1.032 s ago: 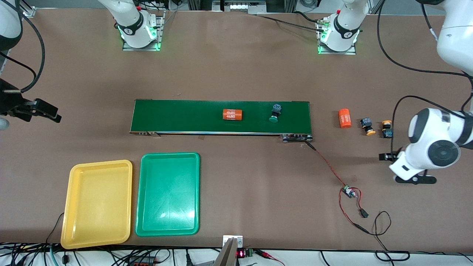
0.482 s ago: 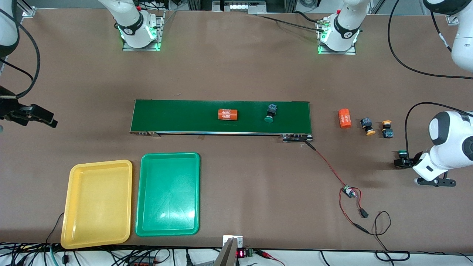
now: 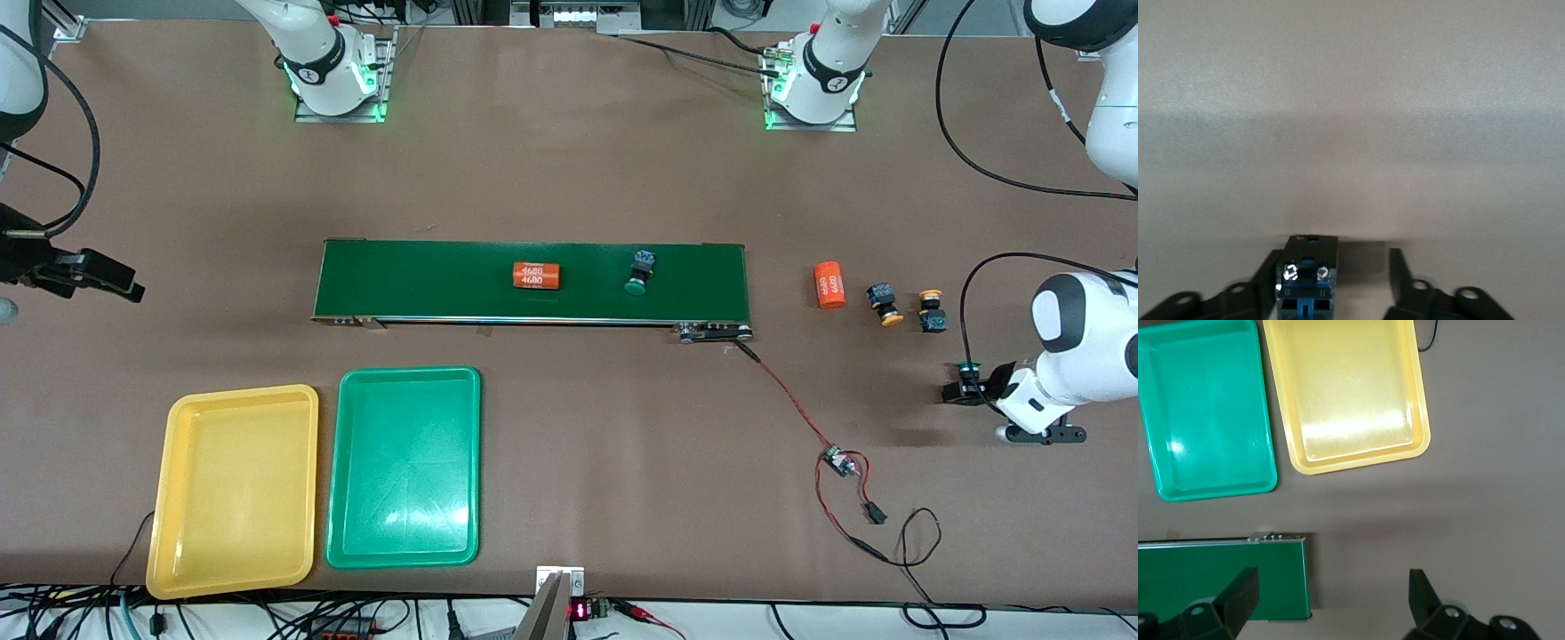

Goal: Sort buttons by color to trays
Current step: 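Place the blue button on the belt and open the left gripper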

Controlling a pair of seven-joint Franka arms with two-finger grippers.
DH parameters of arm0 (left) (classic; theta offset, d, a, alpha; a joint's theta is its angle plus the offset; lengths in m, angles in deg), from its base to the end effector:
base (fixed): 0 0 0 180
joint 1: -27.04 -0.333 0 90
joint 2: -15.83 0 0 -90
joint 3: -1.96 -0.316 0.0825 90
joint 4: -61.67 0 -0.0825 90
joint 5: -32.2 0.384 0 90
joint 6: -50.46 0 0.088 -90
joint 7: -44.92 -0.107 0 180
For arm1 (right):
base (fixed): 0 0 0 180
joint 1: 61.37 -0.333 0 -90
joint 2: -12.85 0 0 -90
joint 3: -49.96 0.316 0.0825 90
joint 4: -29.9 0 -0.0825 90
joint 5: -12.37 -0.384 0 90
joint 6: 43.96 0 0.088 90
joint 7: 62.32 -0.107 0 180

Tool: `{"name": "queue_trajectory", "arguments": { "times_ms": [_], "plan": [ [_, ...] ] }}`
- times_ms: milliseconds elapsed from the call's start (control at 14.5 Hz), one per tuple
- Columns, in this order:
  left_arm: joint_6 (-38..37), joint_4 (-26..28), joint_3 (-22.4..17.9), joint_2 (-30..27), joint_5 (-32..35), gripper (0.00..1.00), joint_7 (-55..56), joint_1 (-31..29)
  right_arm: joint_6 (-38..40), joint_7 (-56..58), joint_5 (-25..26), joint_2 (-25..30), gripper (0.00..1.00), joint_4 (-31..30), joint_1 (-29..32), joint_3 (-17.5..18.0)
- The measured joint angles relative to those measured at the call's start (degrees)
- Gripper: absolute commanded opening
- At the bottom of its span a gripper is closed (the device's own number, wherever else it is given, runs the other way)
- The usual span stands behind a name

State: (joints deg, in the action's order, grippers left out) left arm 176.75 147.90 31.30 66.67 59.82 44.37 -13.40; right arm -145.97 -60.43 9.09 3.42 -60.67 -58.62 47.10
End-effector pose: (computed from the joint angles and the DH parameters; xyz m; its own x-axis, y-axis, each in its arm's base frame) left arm 0.6714 0.2065 0.1780 0.9982 0.0309 -0.0519 0.0322 -0.9992 0.0244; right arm 0.6151 -0.0533 0.5421 0.9965 -0.0758 0.0366 -0.0740 -0.9961 -0.0470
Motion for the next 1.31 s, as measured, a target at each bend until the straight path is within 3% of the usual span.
{"name": "queue_trajectory", "arguments": {
  "times_ms": [344, 550, 894, 1101, 1307],
  "plan": [
    [-7.4, -1.67, 3.06, -1.01, -0.57, 0.16, -0.34, -0.11, 0.88, 0.23, 0.97, 0.67, 1.0, 0.57, -0.19, 0.26],
    [-15.3, -2.93, 10.29, -2.95, -0.6, 0.17, -0.34, -0.03, 2.26, 0.09, 3.92, 1.72, 1.0, 0.63, -2.2, 0.61],
    [-29.27, -2.39, 21.97, -3.87, -1.15, 0.13, 2.04, 1.29, 2.51, -0.05, 4.21, 1.71, 1.0, 0.55, -2.74, 0.27],
    [-31.1, 0.85, 25.84, -3.66, -1.87, 0.13, 10.96, 5.57, 2.62, -0.05, 4.21, 1.62, 1.0, 0.36, -2.36, -0.18],
    [-28.62, 2.59, 26.46, -3.32, -1.9, 0.14, 20.22, 15.1, 2.8, -0.05, 4.21, 1.57, 1.0, 0.3, -2.01, -0.27]
  ]
}}
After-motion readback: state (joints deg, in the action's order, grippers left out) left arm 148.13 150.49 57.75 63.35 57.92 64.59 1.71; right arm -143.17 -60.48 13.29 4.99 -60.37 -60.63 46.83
